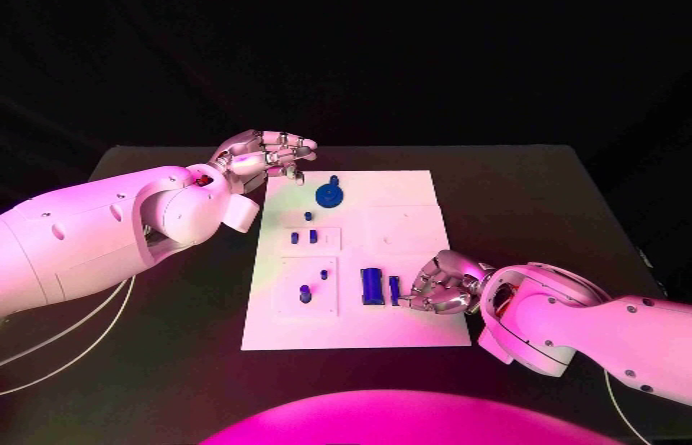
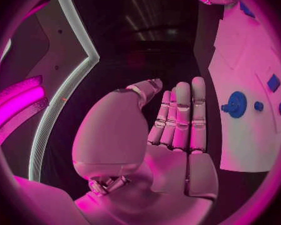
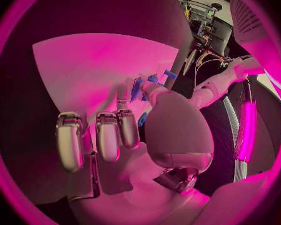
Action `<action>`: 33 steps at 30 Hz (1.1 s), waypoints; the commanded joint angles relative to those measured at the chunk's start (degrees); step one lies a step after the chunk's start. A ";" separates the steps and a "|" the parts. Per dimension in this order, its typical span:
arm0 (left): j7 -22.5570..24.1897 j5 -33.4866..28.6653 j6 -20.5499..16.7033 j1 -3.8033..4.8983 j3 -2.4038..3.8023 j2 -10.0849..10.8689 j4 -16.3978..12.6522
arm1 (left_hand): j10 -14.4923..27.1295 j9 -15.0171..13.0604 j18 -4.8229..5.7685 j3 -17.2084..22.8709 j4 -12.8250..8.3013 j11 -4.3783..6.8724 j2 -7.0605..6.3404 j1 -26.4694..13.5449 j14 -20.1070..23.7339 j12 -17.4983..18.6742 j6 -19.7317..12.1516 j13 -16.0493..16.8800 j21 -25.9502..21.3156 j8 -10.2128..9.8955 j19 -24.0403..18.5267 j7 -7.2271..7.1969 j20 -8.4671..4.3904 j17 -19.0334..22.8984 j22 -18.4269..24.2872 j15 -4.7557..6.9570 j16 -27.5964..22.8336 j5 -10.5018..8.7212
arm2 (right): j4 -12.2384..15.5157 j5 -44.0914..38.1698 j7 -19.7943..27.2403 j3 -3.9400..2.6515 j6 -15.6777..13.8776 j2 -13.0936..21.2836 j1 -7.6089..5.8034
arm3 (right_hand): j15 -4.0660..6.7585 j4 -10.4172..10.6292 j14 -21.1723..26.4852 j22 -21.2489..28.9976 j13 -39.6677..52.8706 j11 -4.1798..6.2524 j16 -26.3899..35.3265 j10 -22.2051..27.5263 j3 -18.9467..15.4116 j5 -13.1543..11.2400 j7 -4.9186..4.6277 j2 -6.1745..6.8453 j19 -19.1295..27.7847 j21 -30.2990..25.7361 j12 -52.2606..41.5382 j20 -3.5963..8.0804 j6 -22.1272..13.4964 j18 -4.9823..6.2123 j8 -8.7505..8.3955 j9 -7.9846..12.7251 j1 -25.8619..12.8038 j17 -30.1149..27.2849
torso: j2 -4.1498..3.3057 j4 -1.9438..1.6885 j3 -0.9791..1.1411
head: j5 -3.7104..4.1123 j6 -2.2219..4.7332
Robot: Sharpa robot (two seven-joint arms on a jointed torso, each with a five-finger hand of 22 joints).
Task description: Assemble the parts on the task board
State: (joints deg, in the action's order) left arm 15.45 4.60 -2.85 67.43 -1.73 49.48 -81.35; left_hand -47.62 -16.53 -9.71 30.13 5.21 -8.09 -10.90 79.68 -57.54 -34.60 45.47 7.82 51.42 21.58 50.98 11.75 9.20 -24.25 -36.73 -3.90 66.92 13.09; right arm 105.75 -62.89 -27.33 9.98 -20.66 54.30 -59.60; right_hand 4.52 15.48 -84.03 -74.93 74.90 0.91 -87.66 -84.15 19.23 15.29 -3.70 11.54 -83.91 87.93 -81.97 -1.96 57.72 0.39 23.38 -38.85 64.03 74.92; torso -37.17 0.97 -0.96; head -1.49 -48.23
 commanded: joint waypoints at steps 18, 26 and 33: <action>0.02 -0.03 1.21 0.03 0.02 0.01 -0.15 | 0.47 0.07 -0.85 0.45 0.06 -0.12 0.57 0.11 0.26 -0.35 -0.26 -0.14 -0.14 0.33 0.27 0.17 0.08 0.10 0.03 0.00 -0.24 0.40 | -2.65 -1.07 0.13 0.00 0.65 -2.26 0.10 | -0.23 -0.07 -4.78 -14.52 10.68 -0.20 0.11 -2.25 -0.03 0.00 0.20 -0.25 -5.41 0.08 0.08 -0.01 0.38 0.03 -0.42 -0.06 0.75 8.99 | 0.06 0.03 -0.03 | -0.08 -0.03; 0.15 -0.07 1.04 0.02 0.00 0.17 -0.17 | 0.47 0.07 -0.85 0.45 0.06 -0.12 0.57 0.11 0.26 -0.35 -0.26 -0.14 -0.14 0.33 0.27 0.17 0.08 0.10 0.03 0.00 -0.24 0.40 | -1.52 -0.49 3.05 -0.08 -2.28 -1.38 -0.06 | -0.23 0.08 -4.76 -14.46 10.69 -0.22 0.16 -2.26 -0.26 0.15 0.15 -0.09 -5.33 -0.14 0.07 -0.01 0.35 0.08 -0.49 -0.04 0.67 8.86 | 0.19 0.12 -0.03 | -0.15 0.16; 1.59 -0.91 -0.12 -0.10 -0.25 -0.14 0.13 | 0.51 0.10 -0.83 0.38 0.22 -0.16 0.53 -0.17 0.26 -0.37 -0.28 -0.19 -0.15 0.35 0.25 0.20 0.10 0.12 0.02 -0.05 -0.22 0.33 | -3.91 8.05 15.77 -0.35 -8.26 -0.93 -1.80 | -1.07 0.50 -4.35 -13.31 9.75 -1.30 0.97 -1.17 -1.65 0.91 -1.16 0.39 -3.86 -4.32 1.95 -0.57 -2.70 0.91 -2.68 0.61 1.45 7.10 | 1.08 0.31 -0.47 | 0.13 0.99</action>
State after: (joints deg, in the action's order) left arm 15.44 4.50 -2.76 67.37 -1.98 49.55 -81.21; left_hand -47.41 -16.50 -9.71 30.29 5.37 -8.30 -10.90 79.67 -57.54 -34.60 45.47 7.69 51.42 21.58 50.98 11.75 9.20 -24.20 -36.74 -3.90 66.92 13.30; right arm 102.51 -60.68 -21.11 9.69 -24.63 53.40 -61.14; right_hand 3.69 15.91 -84.02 -74.91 74.90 -0.17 -86.74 -83.99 17.89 15.98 -4.80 11.95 -84.08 83.64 -79.89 -2.17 55.36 0.46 20.91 -38.32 65.13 74.90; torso -36.63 1.16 -1.14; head -1.46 -47.53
